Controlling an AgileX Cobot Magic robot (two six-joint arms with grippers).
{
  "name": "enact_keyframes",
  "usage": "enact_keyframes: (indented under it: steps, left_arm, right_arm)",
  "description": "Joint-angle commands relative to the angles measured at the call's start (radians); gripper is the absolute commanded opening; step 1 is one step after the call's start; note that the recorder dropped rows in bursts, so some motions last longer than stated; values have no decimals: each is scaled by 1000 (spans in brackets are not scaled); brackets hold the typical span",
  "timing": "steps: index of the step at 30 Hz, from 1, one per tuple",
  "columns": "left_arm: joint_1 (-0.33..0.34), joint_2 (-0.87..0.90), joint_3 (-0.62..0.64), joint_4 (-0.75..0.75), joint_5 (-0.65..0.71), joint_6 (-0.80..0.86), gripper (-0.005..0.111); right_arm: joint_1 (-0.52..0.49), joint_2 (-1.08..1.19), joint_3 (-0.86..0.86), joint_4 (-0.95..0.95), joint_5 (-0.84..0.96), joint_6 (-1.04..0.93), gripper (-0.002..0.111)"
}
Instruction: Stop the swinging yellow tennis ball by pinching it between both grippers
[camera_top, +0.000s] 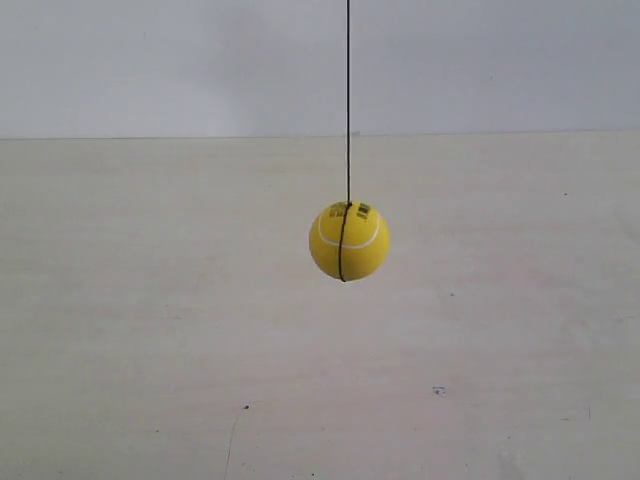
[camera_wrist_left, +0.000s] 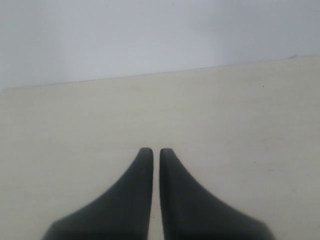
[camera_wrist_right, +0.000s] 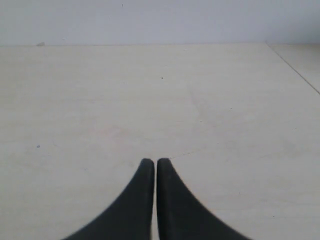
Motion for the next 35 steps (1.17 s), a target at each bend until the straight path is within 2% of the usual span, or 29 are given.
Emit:
enact_keyframes:
  steps: [1, 35]
  left_arm:
    - [4, -3, 4, -7, -5, 4, 5]
    - [4, -3, 4, -5, -6, 4, 5]
  right_arm:
    - [-7, -4, 0, 0, -8, -5, 0]
    - [-7, -4, 0, 0, -16, -5, 0]
